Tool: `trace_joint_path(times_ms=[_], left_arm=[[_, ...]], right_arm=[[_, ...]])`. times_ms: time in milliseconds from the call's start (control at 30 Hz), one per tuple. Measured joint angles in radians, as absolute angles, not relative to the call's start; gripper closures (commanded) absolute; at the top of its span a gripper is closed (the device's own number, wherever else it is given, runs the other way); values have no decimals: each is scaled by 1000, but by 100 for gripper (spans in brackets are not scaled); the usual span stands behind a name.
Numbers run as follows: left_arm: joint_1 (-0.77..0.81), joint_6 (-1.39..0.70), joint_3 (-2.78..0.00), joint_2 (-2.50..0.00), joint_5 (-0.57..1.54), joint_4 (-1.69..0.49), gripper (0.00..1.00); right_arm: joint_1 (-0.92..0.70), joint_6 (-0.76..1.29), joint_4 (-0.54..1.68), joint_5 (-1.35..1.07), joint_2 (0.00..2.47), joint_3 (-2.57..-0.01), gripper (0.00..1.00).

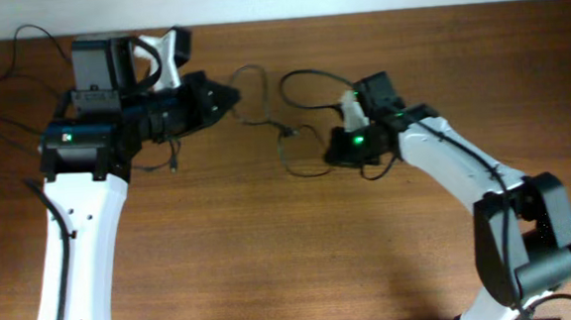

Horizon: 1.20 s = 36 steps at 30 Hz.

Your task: Untangle cables

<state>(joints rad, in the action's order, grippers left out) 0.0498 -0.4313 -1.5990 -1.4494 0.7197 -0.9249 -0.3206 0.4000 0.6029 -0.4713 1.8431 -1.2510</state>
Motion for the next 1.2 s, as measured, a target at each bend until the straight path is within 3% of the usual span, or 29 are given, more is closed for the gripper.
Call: trace_joint_path(times_ms=[167,267,433,633,667,700,733,800,1033,1133,1200], left_arm=[[6,-488,-1599,-1449,154,-1053,100],[15,-525,-1599,-1449,-22,-1087,100],[35,-548,-1596,-1478,-166,-1115,100],[35,-548,-1595,-1545,-194,-1135,98],[33,-547,-1595,-1549,-184,-1140,82],[30,-546,-1595,-1549,-167,-1142,80],[27,-546,-1595,-1549,-141,-1143,71],[9,-532,-1595,-1549,-42,-1145,35],[14,-442,-1595,-1549,232,-1171,27],[60,-393,-1595,-1549,252,-1181,1],[91,-369,-1596,-1549,250,-1180,1]], right_arm=[[-254,456,714,-251,1712,-1251,96],[-282,519,722,-226,1691,-1254,96],[-292,648,756,-206,1691,-1257,96],[-292,728,786,-194,1677,-1258,96],[-291,733,788,-175,1646,-1258,96],[-289,737,791,-160,1619,-1258,96],[-286,738,794,-146,1592,-1258,96],[-261,741,805,-93,1505,-1258,96],[-247,627,782,-254,1392,-1256,96],[-247,566,686,-416,1392,-1253,96],[-247,532,630,-530,1391,-1255,96]])
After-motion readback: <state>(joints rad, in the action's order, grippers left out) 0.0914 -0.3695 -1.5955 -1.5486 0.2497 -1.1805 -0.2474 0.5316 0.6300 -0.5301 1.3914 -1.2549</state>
